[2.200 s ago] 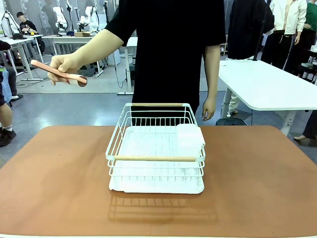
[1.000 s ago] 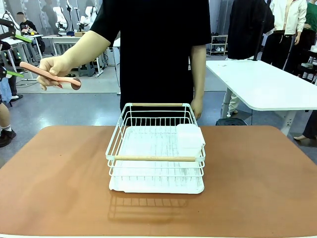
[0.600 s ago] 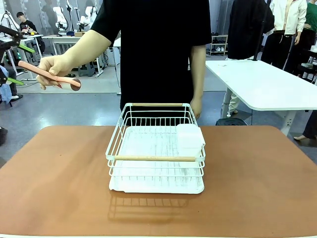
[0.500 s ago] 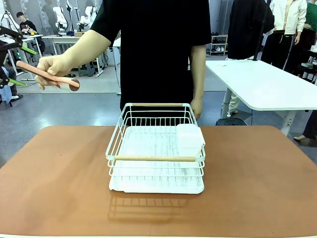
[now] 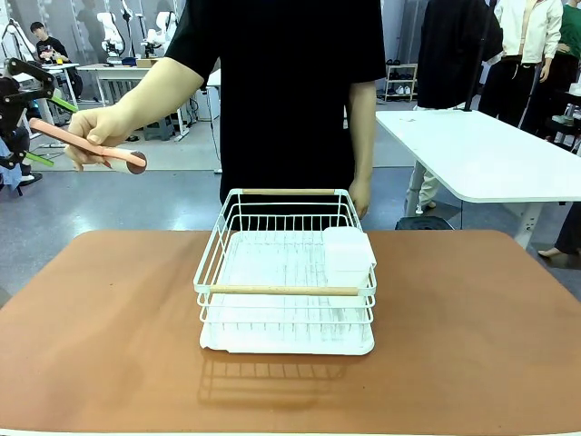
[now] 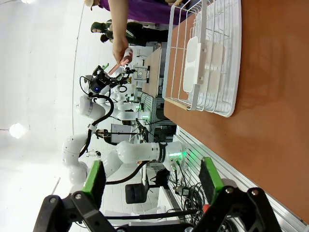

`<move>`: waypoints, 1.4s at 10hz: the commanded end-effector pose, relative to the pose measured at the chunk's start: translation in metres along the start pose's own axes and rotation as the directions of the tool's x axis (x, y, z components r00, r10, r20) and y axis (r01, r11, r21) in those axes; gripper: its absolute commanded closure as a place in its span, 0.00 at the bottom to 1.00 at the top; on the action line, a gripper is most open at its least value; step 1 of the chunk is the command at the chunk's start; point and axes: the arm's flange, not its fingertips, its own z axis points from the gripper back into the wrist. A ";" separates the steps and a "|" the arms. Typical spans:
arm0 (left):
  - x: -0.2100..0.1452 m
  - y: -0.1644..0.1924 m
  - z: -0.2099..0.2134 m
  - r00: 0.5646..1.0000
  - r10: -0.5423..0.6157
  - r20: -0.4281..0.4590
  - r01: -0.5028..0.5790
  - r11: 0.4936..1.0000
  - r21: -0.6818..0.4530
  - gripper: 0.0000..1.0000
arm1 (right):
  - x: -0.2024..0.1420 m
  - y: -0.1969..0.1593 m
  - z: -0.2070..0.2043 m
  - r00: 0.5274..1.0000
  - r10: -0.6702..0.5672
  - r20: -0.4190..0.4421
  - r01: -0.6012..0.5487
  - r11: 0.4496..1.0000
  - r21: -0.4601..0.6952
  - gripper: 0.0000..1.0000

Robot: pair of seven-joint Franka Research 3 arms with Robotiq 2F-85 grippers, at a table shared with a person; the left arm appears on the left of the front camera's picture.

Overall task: Clean the table.
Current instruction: Pick up the Lint Roller when the human hands it over.

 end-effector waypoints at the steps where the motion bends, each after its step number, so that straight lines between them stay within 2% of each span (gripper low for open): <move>1: 0.000 -0.001 0.007 1.000 0.016 0.021 -0.016 1.000 -0.006 0.07 | -0.001 0.002 0.000 1.000 0.005 0.001 -0.005 1.000 0.002 0.00; 2: -0.002 -0.001 0.006 1.000 0.017 0.018 -0.017 1.000 -0.004 0.57 | -0.001 0.002 0.000 1.000 0.005 0.001 -0.005 1.000 0.002 0.00; 3: -0.003 -0.001 0.006 1.000 0.022 0.004 -0.022 1.000 0.000 0.65 | -0.001 0.002 0.000 1.000 0.005 0.001 -0.005 1.000 0.002 0.00; 4: -0.003 -0.002 0.006 1.000 0.020 0.005 -0.020 1.000 -0.003 1.00 | -0.001 0.002 0.000 1.000 0.005 0.001 -0.005 1.000 0.002 0.00; 6: -0.005 -0.002 0.006 0.999 0.034 -0.010 -0.034 0.999 -0.003 1.00 | -0.001 0.002 0.000 1.000 0.005 0.001 -0.005 1.000 0.002 0.00; 7: -0.005 -0.003 0.005 0.999 0.034 -0.006 -0.034 0.999 -0.002 0.88 | -0.001 0.002 0.000 1.000 0.005 0.001 -0.005 1.000 0.002 0.00; 8: -0.006 -0.005 0.005 1.000 0.029 0.002 -0.029 1.000 -0.003 0.98 | -0.001 0.002 0.000 1.000 0.005 0.001 -0.005 1.000 0.002 0.00; 9: -0.005 -0.006 0.005 1.000 0.028 0.003 -0.028 1.000 -0.004 1.00 | -0.001 0.002 0.000 1.000 0.005 0.001 -0.005 1.000 0.002 0.00; 13: -0.005 -0.006 0.006 1.000 0.017 0.010 -0.017 1.000 -0.023 1.00 | -0.001 0.002 0.000 1.000 0.005 0.001 -0.005 1.000 0.002 0.00; 14: -0.007 -0.002 0.010 1.000 0.029 -0.006 -0.030 0.998 -0.055 0.95 | -0.001 0.002 0.000 1.000 0.005 0.001 -0.005 1.000 0.002 0.00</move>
